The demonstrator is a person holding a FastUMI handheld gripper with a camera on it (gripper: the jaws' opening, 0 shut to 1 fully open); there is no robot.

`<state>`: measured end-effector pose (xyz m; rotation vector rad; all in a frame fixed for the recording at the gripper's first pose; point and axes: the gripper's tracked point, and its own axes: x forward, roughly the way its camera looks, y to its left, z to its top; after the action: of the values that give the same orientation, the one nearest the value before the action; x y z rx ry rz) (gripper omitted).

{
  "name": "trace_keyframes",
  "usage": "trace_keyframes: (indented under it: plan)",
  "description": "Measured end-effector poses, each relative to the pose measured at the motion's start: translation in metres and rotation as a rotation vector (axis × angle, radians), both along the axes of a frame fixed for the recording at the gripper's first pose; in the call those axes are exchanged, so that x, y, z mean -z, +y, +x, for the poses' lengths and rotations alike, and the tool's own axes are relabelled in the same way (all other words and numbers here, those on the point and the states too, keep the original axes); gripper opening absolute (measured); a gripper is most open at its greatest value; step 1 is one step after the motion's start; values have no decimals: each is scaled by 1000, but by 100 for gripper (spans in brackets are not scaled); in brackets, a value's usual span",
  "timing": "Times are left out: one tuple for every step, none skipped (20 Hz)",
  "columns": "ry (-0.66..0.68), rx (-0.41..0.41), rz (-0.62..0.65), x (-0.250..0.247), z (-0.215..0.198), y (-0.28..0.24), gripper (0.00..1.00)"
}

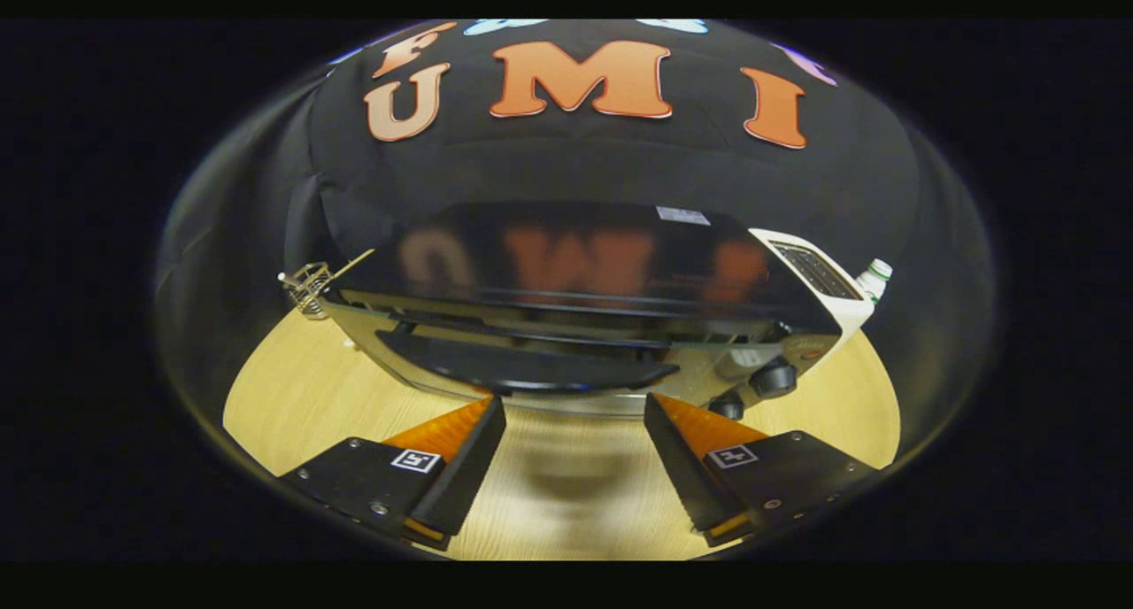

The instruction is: Open the toaster oven, put the food inside, and close the toaster oven door.

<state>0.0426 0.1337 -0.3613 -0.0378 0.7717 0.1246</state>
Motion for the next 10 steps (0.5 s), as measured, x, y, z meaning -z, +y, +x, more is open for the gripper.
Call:
trace_keyframes:
  plan:
    - [-14, -4, -4, -3, 7, 2, 93]
    - [1, 3, -11, -1, 10, 1, 94]
    - [28, 1, 4, 4, 5, 3, 93]
    - [27, -2, 5, 4, 5, 5, 92]
    - [15, -6, -9, 3, 5, 4, 93]
    - [-13, -17, -16, -3, 7, 6, 92]
    - [-37, -29, -17, -11, 7, 8, 92]
    - [-56, -37, -18, -19, 7, 10, 92]
    - [-39, -35, -14, -14, 0, 7, 92]
    - [-37, -30, 5, -19, -4, 6, 92]
